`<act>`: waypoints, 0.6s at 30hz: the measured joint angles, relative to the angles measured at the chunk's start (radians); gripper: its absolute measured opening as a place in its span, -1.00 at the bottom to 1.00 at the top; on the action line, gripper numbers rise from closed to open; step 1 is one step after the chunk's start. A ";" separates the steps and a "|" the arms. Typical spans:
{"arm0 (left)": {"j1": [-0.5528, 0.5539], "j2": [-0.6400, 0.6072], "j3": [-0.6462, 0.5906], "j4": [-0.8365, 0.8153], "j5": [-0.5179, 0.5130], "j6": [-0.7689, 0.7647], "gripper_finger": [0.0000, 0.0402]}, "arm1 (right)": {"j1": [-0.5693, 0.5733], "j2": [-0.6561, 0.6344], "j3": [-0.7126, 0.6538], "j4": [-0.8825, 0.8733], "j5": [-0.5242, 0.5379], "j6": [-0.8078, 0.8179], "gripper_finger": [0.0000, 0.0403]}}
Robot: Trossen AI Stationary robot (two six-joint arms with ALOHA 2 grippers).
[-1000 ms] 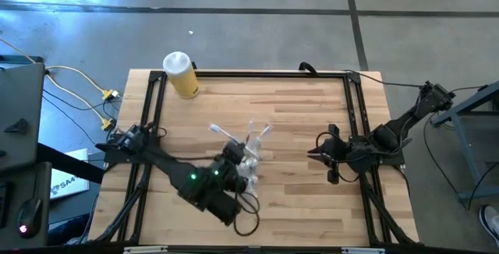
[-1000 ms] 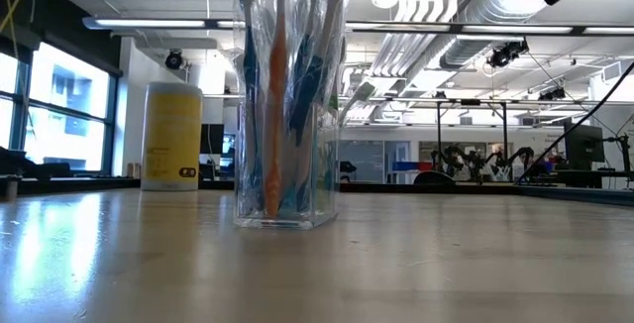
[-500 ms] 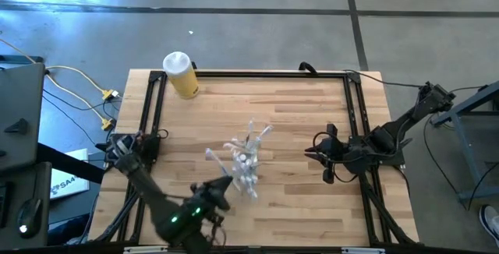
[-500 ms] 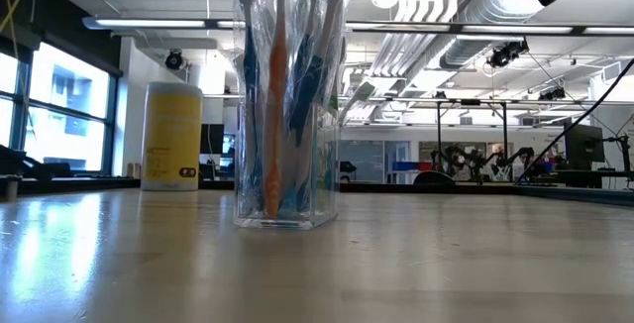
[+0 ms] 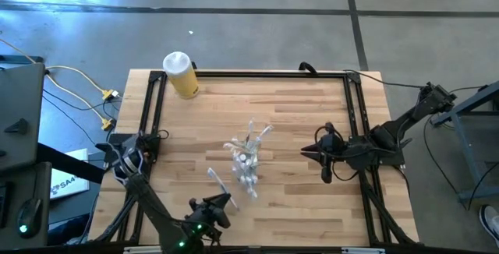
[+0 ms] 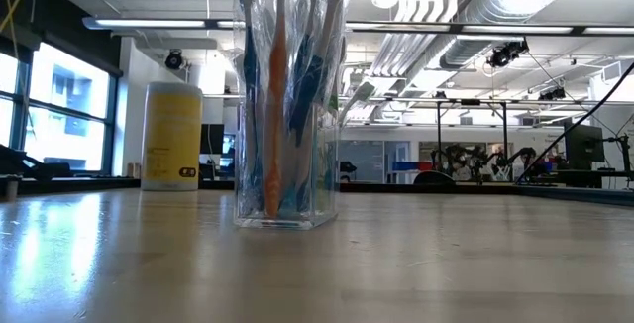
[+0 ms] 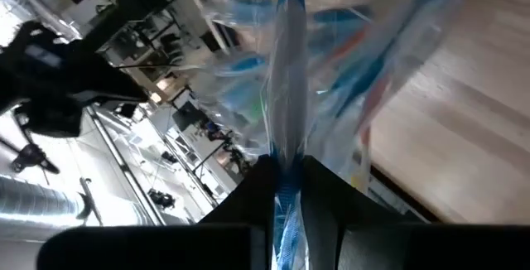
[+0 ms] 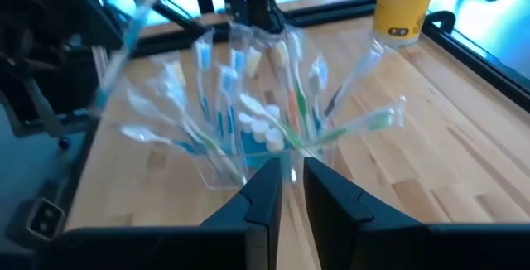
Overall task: Pick & Place toothbrushing station
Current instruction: Put the blue toothbrush into the transparent organizer
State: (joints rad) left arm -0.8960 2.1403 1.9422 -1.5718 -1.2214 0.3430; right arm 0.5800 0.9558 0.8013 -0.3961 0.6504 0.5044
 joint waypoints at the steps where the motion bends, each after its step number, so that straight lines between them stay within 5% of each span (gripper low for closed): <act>1: 0.008 0.000 -0.012 0.001 0.000 -0.001 -0.85 | 0.000 0.000 0.000 0.014 0.000 0.000 -0.77; 5: 0.064 0.000 -0.075 0.001 -0.001 0.015 -0.85 | 0.003 0.000 0.000 0.073 0.000 0.003 -0.77; 10: 0.131 0.039 -0.124 0.003 -0.121 0.107 -0.85 | 0.024 0.000 0.000 0.098 -0.002 0.058 -0.77; 18: 0.175 0.053 -0.122 0.000 -0.118 0.203 -0.85 | 0.081 0.043 0.000 0.120 -0.001 0.103 -0.77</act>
State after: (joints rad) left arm -0.7209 2.1930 1.8206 -1.5714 -1.3396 0.5461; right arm 0.6612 0.9987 0.8013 -0.2764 0.6498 0.6071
